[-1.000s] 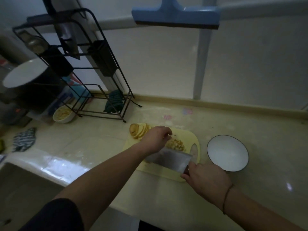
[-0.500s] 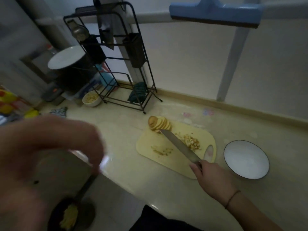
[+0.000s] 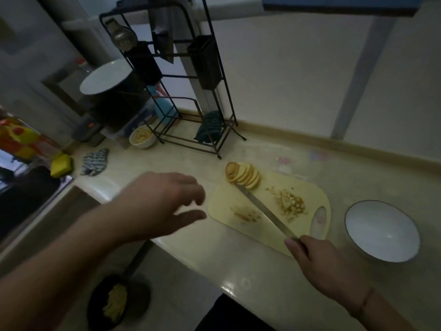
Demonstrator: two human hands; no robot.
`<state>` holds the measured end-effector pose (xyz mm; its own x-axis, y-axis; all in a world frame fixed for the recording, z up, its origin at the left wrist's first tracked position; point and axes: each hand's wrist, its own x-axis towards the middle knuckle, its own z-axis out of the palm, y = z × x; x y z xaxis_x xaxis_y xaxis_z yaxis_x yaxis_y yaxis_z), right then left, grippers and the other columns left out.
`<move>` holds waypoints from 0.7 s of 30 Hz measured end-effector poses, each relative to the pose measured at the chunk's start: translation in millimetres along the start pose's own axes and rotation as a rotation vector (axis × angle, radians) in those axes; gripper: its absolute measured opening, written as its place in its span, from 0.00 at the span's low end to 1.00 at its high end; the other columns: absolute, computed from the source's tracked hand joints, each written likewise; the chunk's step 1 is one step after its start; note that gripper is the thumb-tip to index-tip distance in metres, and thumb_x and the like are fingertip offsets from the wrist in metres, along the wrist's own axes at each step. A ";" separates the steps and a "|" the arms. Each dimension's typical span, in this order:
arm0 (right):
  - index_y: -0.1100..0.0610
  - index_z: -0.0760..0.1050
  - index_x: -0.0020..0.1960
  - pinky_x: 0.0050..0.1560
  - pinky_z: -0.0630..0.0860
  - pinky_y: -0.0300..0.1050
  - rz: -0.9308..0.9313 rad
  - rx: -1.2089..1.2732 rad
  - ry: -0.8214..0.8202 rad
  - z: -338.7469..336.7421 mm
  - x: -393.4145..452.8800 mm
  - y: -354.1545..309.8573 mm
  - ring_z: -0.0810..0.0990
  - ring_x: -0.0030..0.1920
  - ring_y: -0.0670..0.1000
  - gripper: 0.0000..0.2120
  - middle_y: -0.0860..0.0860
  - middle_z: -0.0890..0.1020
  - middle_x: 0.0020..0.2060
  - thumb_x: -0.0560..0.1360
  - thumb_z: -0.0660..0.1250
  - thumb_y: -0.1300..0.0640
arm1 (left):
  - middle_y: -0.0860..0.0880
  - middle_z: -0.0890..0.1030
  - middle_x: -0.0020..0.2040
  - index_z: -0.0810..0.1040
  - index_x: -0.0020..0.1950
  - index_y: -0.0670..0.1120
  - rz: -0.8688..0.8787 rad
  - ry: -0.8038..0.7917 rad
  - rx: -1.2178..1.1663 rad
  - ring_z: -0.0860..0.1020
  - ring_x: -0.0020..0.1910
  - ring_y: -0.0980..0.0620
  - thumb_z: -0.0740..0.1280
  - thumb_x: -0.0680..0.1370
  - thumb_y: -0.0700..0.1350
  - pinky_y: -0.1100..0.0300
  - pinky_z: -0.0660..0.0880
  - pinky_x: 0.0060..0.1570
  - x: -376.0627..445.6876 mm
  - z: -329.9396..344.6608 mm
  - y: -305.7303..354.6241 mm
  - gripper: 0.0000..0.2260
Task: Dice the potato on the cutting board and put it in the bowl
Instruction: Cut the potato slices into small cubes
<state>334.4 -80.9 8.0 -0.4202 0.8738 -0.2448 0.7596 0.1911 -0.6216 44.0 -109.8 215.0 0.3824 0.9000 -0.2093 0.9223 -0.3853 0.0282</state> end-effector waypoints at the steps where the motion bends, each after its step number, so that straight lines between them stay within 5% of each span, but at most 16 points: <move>1: 0.49 0.69 0.36 0.29 0.63 0.38 0.003 0.017 -0.012 -0.7 0.5 -0.9 0.72 0.31 0.45 0.20 0.48 0.75 0.30 0.78 0.53 0.38 | 0.57 0.78 0.54 0.76 0.59 0.57 0.007 -0.032 0.086 0.77 0.48 0.58 0.60 0.79 0.62 0.60 0.77 0.44 16.4 29.7 -5.1 0.14; 9: 0.52 0.69 0.31 0.31 0.67 0.39 0.083 0.126 0.035 22.3 11.2 5.7 0.76 0.33 0.43 0.26 0.45 0.77 0.28 0.73 0.50 0.33 | 0.49 0.68 0.72 0.67 0.75 0.49 -0.011 -0.137 0.072 0.77 0.56 0.45 0.63 0.82 0.56 0.51 0.79 0.46 92.0 194.7 -28.0 0.24; 11: 0.52 0.70 0.32 0.33 0.68 0.38 0.091 0.137 0.033 26.5 12.3 5.0 0.76 0.33 0.43 0.25 0.40 0.78 0.32 0.74 0.51 0.34 | 0.46 0.68 0.71 0.66 0.75 0.46 -0.041 -0.076 -0.008 0.78 0.54 0.43 0.65 0.80 0.54 0.49 0.80 0.44 103.1 219.2 -36.0 0.26; 15: 0.52 0.70 0.32 0.35 0.69 0.41 0.106 0.169 0.057 31.7 5.2 0.8 0.76 0.32 0.43 0.25 0.44 0.78 0.31 0.74 0.51 0.33 | 0.42 0.71 0.66 0.69 0.73 0.41 -0.024 0.000 -0.161 0.79 0.47 0.41 0.68 0.79 0.51 0.48 0.79 0.38 116.7 244.5 -52.0 0.26; 21: 0.52 0.70 0.32 0.34 0.69 0.39 0.178 0.203 0.043 33.7 -2.9 -1.2 0.77 0.31 0.44 0.31 0.46 0.78 0.29 0.68 0.47 0.26 | 0.39 0.72 0.64 0.74 0.70 0.40 0.079 -0.001 -0.359 0.80 0.45 0.37 0.71 0.77 0.48 0.46 0.80 0.44 125.3 245.9 -51.3 0.24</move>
<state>318.0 -98.8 -15.6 -0.2641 0.9047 -0.3342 0.7025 -0.0570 -0.7094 31.0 -27.4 -53.0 0.4530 0.8701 -0.1940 0.8509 -0.3572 0.3852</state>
